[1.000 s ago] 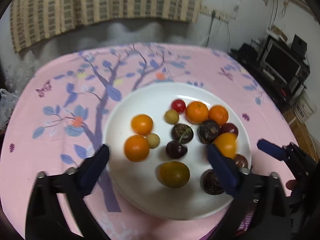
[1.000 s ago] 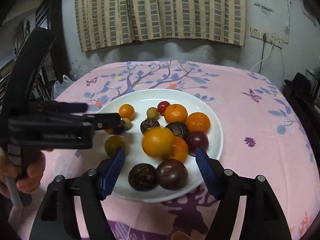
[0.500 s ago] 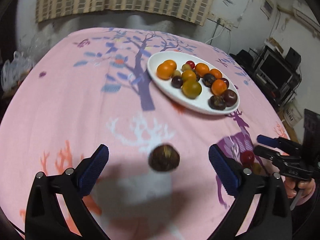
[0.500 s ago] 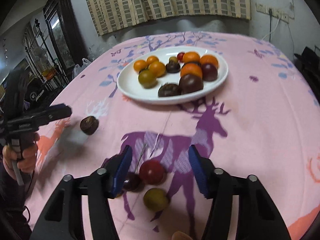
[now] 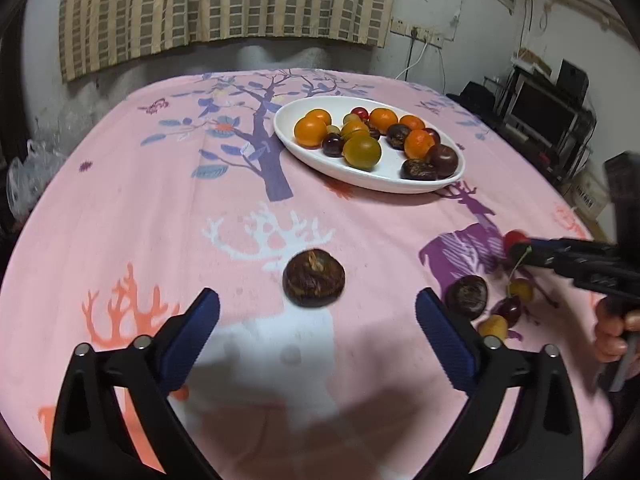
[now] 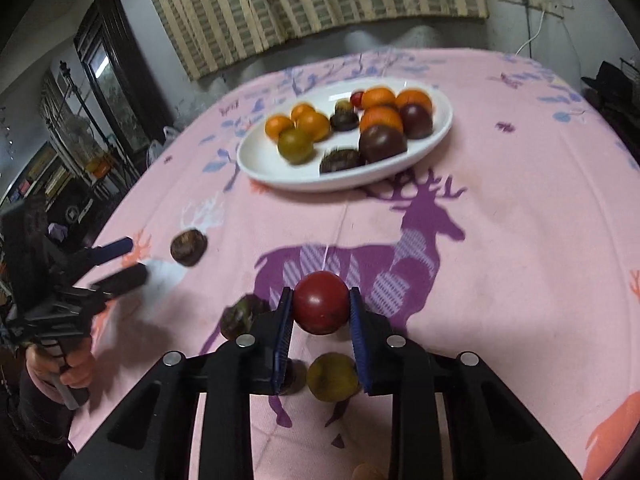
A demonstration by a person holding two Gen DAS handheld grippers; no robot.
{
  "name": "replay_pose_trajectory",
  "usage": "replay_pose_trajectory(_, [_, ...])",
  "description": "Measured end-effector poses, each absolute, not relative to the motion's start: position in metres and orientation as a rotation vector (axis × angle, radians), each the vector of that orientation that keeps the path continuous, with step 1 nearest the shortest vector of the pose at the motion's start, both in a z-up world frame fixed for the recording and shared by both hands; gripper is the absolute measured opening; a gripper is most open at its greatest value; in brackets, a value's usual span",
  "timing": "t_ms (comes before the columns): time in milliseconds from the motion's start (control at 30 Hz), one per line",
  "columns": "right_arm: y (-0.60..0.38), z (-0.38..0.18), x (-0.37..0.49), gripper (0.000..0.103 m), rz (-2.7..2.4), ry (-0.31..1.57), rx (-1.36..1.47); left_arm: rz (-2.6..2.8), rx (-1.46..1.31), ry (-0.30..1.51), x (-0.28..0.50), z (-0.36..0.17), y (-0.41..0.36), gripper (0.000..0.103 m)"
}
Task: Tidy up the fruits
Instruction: 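Grasp a dark plum with the left tool while the right grasps a red tomato, place both on plate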
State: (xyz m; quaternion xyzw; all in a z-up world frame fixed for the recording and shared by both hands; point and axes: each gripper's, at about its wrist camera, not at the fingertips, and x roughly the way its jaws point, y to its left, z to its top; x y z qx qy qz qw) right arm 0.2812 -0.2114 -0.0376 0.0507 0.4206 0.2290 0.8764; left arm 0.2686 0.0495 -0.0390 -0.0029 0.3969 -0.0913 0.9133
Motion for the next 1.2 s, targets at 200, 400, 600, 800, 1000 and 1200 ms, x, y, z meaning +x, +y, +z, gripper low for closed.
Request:
replay_pose_trajectory(200, [-0.213,-0.032,0.277,0.028,0.487,0.86,0.106,-0.176,0.002,0.897,0.3,-0.059,0.047,0.053])
replay_pose_trajectory(400, [-0.215,-0.022,0.274,0.028,0.506,0.831,0.117,-0.19,0.025,0.907,0.307,-0.066,0.04,0.053])
replay_pose_trajectory(600, [-0.211,-0.019,0.268,0.028,0.523,0.822,0.117,-0.168,0.031,0.911,0.306,-0.069,0.036,0.041])
replay_pose_trajectory(800, [-0.205,-0.016,0.269,0.028,0.521,0.811,0.101,-0.206,-0.018,0.905,0.29,-0.052,0.036,0.041])
replay_pose_trajectory(1000, [-0.207,0.02,0.299,0.028,0.484,0.724,0.118,-0.303,-0.101,0.857,0.307,0.001,0.037,0.04])
replay_pose_trajectory(1200, [-0.2,0.027,0.368,0.028,0.453,0.722,0.151,-0.323,-0.039,0.797,0.378,0.037,0.013,0.04])
